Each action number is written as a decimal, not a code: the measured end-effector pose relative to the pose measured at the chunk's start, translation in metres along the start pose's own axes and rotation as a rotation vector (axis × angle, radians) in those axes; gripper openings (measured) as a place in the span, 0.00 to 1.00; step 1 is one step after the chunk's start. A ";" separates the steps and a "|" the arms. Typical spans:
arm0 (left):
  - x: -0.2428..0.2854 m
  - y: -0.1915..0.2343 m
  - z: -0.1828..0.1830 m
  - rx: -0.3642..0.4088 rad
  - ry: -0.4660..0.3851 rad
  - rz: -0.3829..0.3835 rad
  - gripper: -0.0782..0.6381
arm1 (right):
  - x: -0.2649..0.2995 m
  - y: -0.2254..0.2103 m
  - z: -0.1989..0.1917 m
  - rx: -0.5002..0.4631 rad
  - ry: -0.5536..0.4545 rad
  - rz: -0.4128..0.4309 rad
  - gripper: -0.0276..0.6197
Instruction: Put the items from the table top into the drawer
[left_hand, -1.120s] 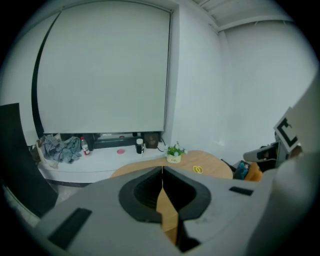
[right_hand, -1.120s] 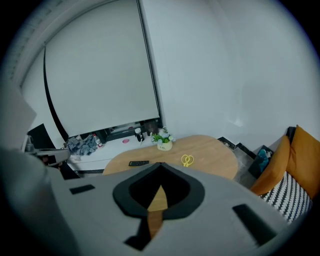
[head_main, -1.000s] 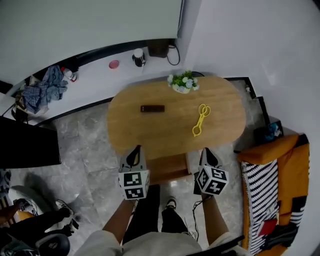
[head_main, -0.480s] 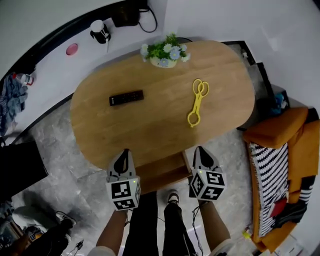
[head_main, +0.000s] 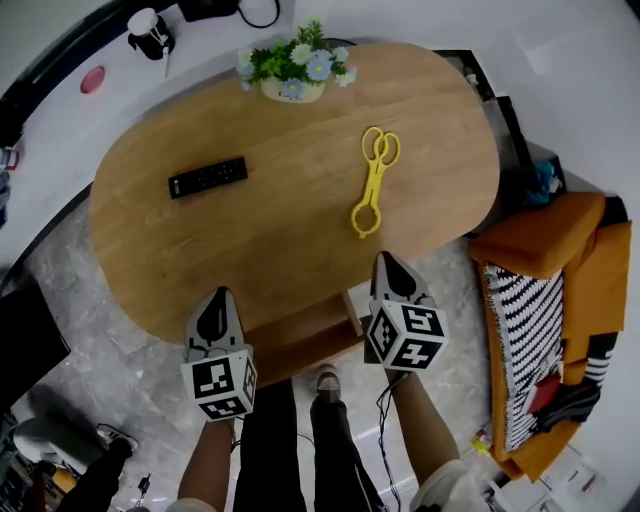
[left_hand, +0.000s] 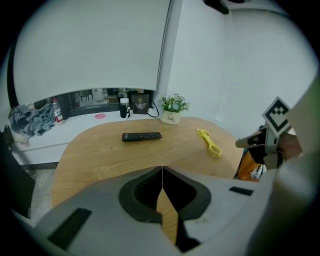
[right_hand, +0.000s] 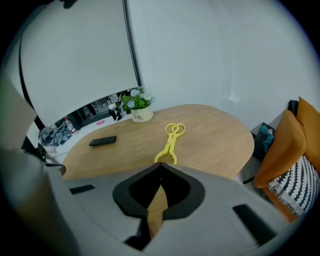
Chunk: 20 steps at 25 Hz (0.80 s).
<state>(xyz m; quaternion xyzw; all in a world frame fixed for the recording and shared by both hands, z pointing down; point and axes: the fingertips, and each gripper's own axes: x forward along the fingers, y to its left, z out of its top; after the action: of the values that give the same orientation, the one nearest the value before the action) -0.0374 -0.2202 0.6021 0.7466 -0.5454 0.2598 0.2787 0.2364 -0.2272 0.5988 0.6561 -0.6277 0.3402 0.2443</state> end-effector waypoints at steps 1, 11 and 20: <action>0.002 0.000 -0.001 0.000 0.002 0.001 0.12 | 0.006 -0.002 0.002 -0.003 -0.001 -0.005 0.04; 0.024 0.003 -0.004 0.001 0.007 -0.014 0.12 | 0.065 -0.012 0.024 0.006 0.006 -0.036 0.23; 0.037 0.012 -0.003 0.007 0.004 -0.010 0.12 | 0.107 -0.018 0.036 -0.007 0.025 -0.064 0.32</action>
<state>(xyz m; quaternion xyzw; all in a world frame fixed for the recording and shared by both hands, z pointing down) -0.0395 -0.2458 0.6318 0.7497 -0.5402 0.2616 0.2786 0.2570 -0.3230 0.6581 0.6707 -0.6046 0.3381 0.2651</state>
